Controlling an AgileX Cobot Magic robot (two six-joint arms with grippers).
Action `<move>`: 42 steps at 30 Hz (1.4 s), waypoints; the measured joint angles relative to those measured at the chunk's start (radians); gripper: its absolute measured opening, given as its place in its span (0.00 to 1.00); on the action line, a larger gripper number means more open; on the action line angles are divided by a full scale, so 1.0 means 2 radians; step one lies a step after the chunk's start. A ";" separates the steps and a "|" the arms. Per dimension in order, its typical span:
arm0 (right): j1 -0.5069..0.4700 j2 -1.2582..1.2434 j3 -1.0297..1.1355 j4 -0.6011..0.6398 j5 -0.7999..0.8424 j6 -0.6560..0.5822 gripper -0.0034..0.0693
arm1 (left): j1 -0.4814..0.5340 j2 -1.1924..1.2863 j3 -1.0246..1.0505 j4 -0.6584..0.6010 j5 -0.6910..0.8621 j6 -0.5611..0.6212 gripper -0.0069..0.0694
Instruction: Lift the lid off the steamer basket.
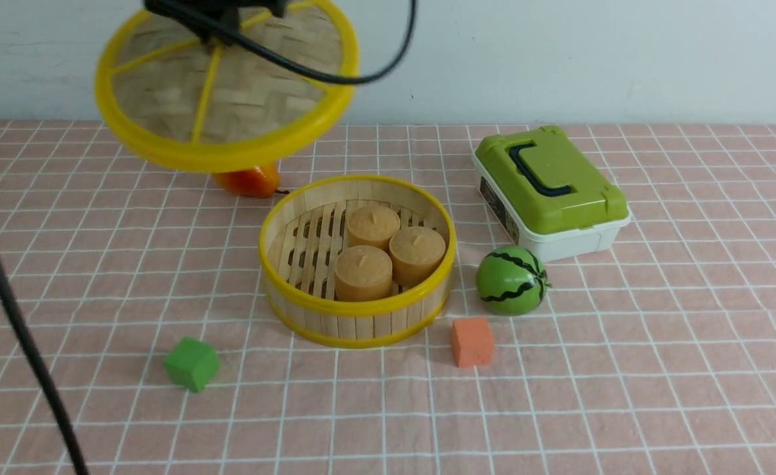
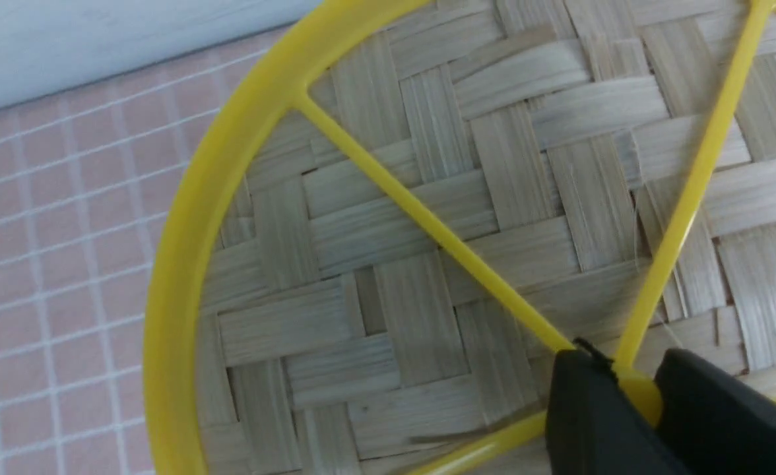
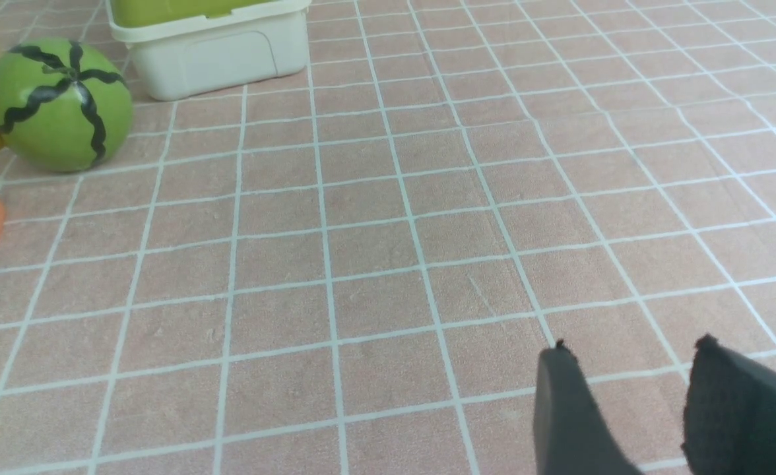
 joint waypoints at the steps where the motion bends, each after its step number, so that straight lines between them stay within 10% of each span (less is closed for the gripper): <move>1: 0.000 0.000 0.000 0.000 0.000 0.000 0.38 | 0.020 -0.001 0.012 -0.003 0.000 -0.009 0.23; 8: 0.000 0.000 0.000 0.000 0.000 0.000 0.38 | 0.106 0.026 0.168 -0.026 -0.065 -0.039 0.23; 20: 0.000 0.000 0.000 0.000 0.000 0.000 0.38 | 0.116 0.098 0.236 -0.038 -0.187 -0.080 0.23; 29: 0.000 0.000 0.000 0.000 0.000 0.000 0.38 | 0.116 0.094 0.236 -0.024 -0.174 -0.081 0.49; 37: 0.000 0.000 0.000 0.000 0.000 0.000 0.38 | 0.116 -0.042 0.240 -0.138 -0.148 -0.023 0.09; 42: 0.000 0.000 0.000 0.000 0.000 0.000 0.38 | 0.116 -0.224 0.301 -0.202 -0.210 0.007 0.07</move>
